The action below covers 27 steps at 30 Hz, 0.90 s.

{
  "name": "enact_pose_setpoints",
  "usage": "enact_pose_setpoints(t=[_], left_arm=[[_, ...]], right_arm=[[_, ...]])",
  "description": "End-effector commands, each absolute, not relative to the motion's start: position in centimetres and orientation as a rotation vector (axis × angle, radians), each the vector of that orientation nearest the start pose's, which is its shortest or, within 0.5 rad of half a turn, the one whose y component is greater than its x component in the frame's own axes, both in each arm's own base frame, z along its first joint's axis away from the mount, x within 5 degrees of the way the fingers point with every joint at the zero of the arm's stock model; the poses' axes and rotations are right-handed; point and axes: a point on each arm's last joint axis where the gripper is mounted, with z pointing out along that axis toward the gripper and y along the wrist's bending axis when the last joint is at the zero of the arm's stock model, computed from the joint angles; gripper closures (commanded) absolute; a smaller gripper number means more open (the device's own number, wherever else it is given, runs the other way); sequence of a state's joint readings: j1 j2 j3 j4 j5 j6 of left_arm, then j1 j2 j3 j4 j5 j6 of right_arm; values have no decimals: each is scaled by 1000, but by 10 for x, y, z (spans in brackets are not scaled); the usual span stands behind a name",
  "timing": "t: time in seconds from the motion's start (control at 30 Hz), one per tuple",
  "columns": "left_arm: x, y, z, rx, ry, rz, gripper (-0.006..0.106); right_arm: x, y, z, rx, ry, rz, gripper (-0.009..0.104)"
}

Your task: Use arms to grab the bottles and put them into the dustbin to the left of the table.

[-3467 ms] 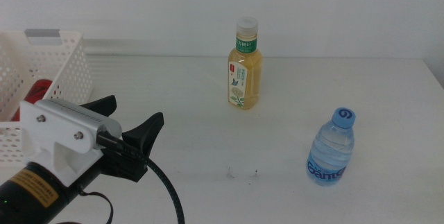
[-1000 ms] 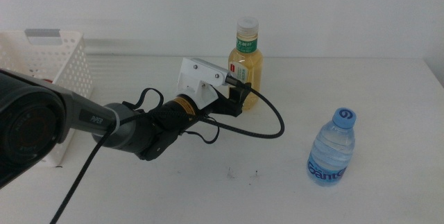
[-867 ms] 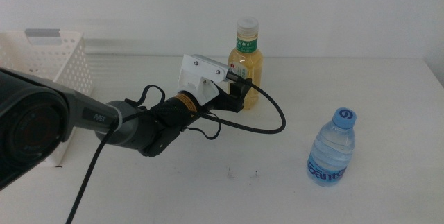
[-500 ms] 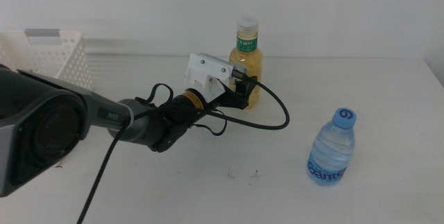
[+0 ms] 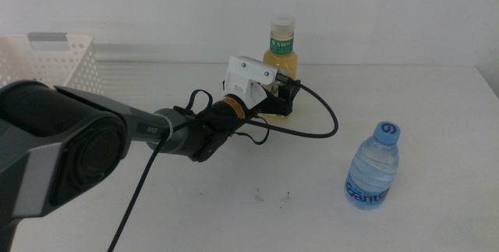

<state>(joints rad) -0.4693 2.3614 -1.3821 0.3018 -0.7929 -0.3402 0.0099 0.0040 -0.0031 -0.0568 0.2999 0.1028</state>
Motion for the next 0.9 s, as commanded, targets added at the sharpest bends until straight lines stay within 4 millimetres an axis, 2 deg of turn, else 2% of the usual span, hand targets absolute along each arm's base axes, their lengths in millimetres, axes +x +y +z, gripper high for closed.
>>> enact_pose_setpoints(t=[0.0,0.37,0.43,0.53,0.67,0.77,0.87], left_arm=[[435,-241,102,421,1682,-620,7],[446,-246,93,412,1686,-611,7],[446,-246,93,418,1684,-605,11],[446,-246,93,452,1681,-581,25],[442,-250,93,575,1639,-574,58],[437,-253,106,637,1613,-606,82],[427,-248,126,675,1626,-585,95]], right_arm=[[55,-1,187,41,1773,13,9],[55,-1,187,41,1773,13,9],[55,-1,187,41,1773,13,9],[55,-1,187,41,1773,13,9],[55,-1,187,41,1773,13,9],[55,-1,187,41,1773,13,9],[55,-1,187,41,1773,13,9]])
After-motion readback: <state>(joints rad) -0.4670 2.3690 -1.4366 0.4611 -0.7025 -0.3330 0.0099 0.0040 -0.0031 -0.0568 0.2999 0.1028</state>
